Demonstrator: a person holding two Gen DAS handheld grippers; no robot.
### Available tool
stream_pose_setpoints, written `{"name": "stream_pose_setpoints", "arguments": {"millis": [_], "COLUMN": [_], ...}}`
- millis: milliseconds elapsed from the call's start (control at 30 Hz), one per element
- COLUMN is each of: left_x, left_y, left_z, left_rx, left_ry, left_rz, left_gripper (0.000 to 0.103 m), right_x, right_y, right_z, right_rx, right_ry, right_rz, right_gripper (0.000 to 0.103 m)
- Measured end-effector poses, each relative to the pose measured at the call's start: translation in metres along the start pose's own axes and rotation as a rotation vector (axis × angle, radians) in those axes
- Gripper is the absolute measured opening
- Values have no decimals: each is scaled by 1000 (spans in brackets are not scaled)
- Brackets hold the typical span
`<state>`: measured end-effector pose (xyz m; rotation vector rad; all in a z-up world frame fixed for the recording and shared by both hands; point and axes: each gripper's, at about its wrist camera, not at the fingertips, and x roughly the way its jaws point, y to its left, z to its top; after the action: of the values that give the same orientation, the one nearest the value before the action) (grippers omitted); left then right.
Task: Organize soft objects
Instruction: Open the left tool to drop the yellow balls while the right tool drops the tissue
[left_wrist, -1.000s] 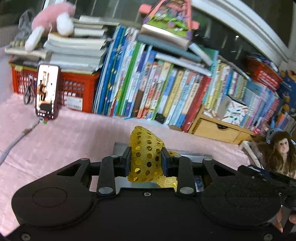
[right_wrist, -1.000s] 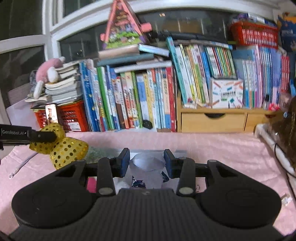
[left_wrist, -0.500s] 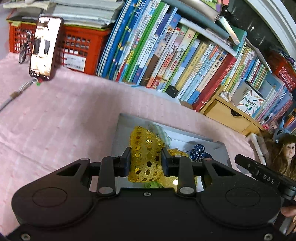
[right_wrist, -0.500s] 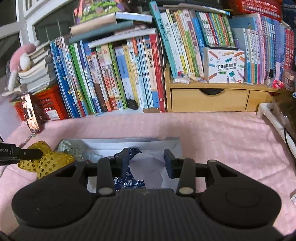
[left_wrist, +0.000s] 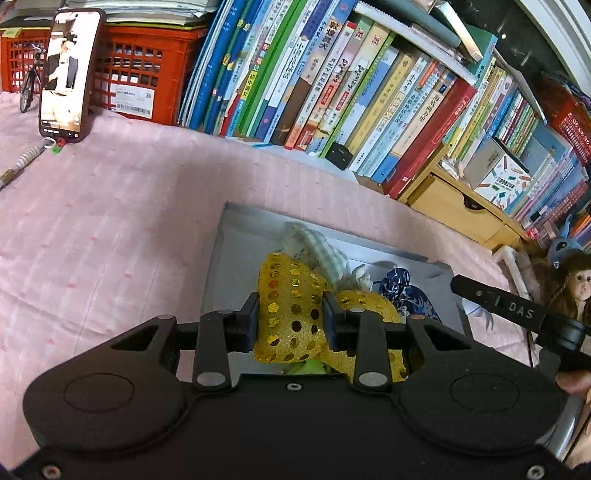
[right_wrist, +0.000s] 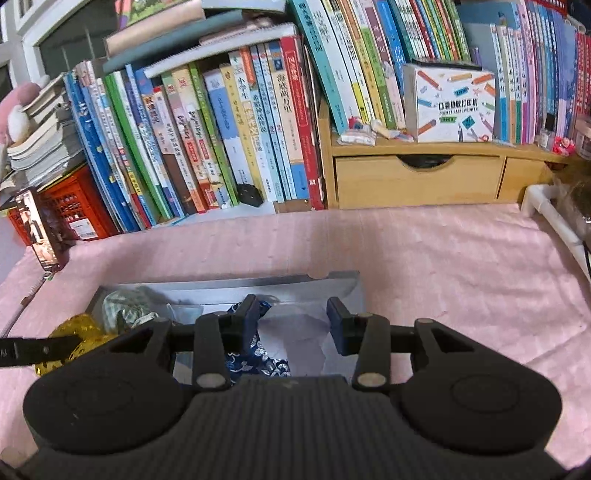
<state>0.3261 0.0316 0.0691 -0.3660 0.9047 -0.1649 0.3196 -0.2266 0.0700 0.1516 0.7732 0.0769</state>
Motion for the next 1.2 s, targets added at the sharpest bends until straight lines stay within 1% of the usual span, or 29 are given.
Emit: {"name": "stream_pose_setpoints", "arguments": {"millis": [167, 333, 500, 567, 633, 833, 1000, 1167, 1200], "left_x": [6, 16, 23, 24, 25, 26, 26, 24, 23], "left_y": [0, -2, -2, -2, -1, -1, -1, 0, 0], "left_z": [2, 5, 8, 10, 11, 14, 14, 15, 16], "left_rx": [20, 44, 42, 42, 44, 54, 56, 53, 55], "left_ry": [28, 68, 93, 103, 109, 123, 126, 126, 124], "left_rz": [5, 28, 27, 28, 36, 47, 49, 52, 55], "left_gripper": [32, 33, 34, 36, 41, 45, 48, 52, 54], "right_x": [15, 26, 34, 38, 43, 50, 52, 52, 52], "right_y": [-1, 0, 1, 1, 1, 0, 0, -2, -2], "right_z": [3, 2, 5, 5, 4, 3, 4, 4, 4], "right_rx": [13, 1, -14, -13, -16, -4, 9, 24, 25], "right_ry": [73, 101, 128, 148, 171, 210, 235, 248, 251], "right_rz": [-17, -38, -74, -89, -98, -102, -96, -92, -92], "right_gripper": [49, 49, 49, 49, 49, 59, 61, 68, 71]}}
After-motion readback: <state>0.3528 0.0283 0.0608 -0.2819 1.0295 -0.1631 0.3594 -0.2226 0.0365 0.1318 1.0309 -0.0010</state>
